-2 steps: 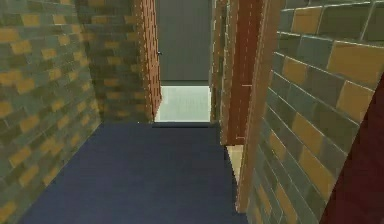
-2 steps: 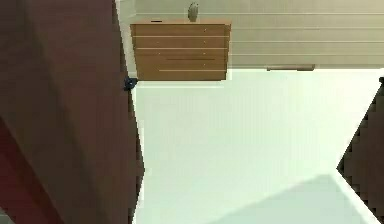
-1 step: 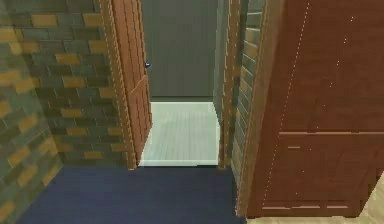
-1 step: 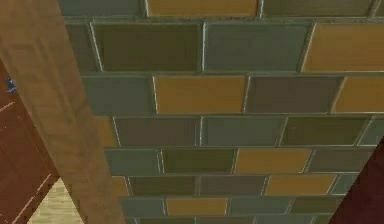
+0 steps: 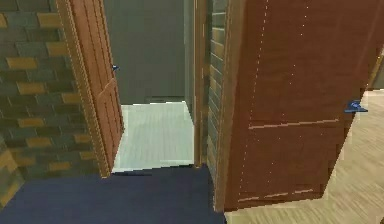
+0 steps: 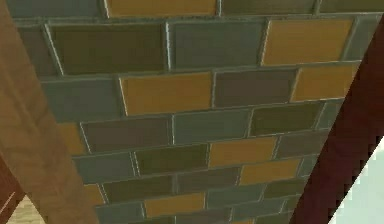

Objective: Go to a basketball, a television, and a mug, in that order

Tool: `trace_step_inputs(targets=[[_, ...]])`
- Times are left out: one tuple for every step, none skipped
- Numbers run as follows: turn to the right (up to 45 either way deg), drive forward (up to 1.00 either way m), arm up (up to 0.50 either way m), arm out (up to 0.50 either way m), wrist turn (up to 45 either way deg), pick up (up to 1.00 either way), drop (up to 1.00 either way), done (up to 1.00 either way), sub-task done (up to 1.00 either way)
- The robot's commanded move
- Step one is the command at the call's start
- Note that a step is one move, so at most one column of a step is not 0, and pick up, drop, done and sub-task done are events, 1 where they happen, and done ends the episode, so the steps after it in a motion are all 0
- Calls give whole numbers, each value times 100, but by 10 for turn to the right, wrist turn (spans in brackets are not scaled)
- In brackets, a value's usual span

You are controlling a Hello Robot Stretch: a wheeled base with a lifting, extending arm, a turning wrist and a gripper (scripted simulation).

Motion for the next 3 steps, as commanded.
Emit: trace_step_inputs(targets=[[0, 35, 0, 0, 0, 0, 0, 0, 0], [450, 0, 0, 0, 0, 0, 0, 0, 0], [120, 0, 0, 0, 0, 0, 0, 0, 0]])
